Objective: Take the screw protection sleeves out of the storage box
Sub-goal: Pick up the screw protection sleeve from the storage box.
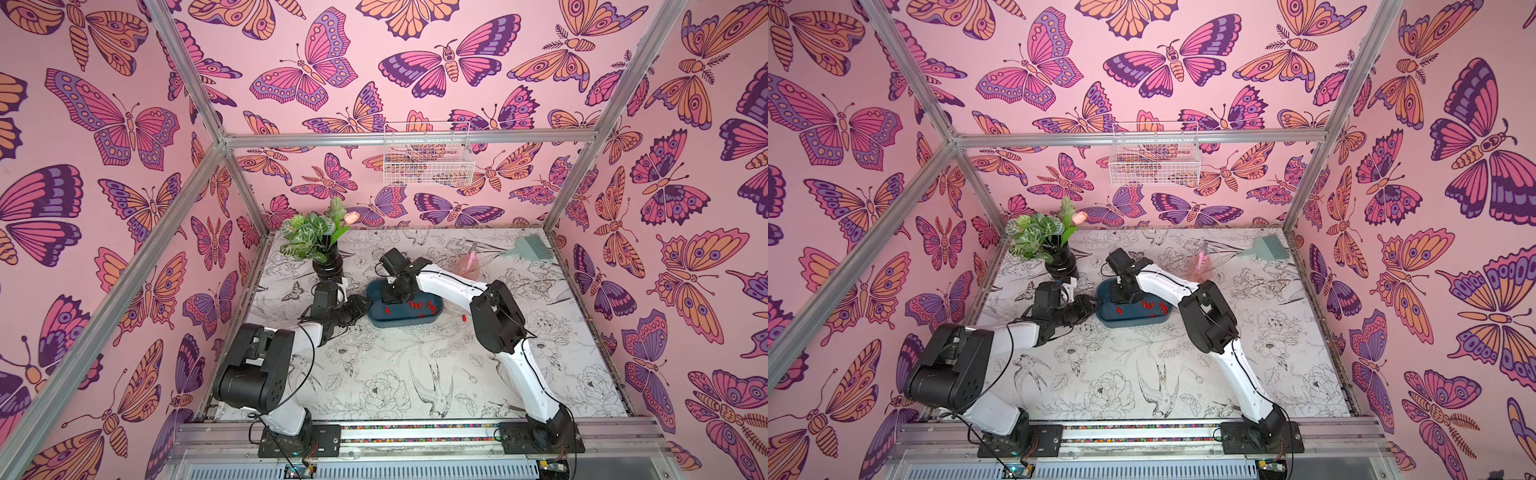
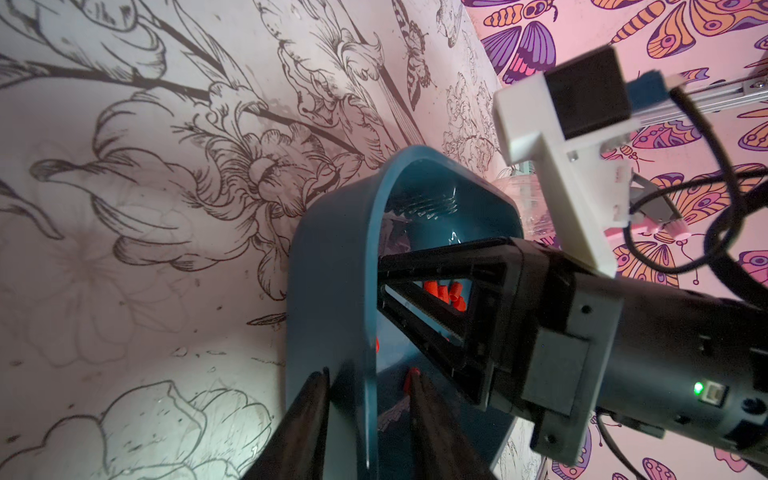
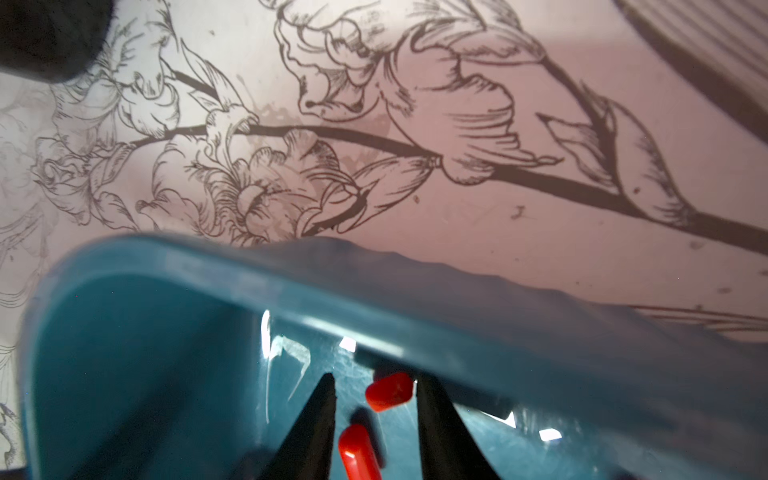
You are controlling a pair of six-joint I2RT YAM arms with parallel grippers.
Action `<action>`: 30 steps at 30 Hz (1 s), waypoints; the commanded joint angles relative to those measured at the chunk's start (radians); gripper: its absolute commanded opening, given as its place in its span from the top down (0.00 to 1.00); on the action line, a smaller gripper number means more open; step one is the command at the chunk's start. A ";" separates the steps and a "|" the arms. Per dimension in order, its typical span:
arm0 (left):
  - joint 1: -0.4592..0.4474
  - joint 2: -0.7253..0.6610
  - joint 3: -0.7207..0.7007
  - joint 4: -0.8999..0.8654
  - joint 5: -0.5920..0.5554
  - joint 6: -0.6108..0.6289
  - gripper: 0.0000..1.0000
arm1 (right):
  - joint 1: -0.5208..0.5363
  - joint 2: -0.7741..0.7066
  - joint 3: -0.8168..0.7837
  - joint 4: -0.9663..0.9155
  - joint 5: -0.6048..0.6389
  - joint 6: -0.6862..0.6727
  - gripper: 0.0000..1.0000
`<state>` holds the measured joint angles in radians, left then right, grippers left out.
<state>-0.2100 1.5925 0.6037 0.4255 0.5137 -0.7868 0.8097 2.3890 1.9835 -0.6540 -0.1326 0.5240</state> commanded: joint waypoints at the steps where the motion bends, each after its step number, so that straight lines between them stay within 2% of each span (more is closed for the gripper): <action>1: -0.002 0.013 0.011 0.004 0.023 0.012 0.63 | -0.010 0.034 0.018 -0.006 -0.011 0.003 0.64; 11: -0.002 0.018 0.015 0.002 0.026 0.012 0.63 | -0.010 0.039 0.011 -0.016 -0.018 -0.002 0.73; 19: -0.002 0.024 0.019 -0.003 0.025 0.012 0.63 | -0.010 0.035 0.003 -0.021 -0.012 -0.008 0.88; 24: -0.001 0.028 0.023 -0.005 0.029 0.012 0.63 | -0.009 0.023 0.011 -0.036 -0.013 -0.014 0.94; 30: 0.000 0.038 0.035 -0.017 0.036 0.015 0.62 | -0.012 -0.037 -0.001 -0.054 -0.008 -0.021 0.95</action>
<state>-0.2096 1.6115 0.6170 0.4187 0.5217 -0.7864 0.8043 2.3947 1.9850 -0.6548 -0.1467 0.5194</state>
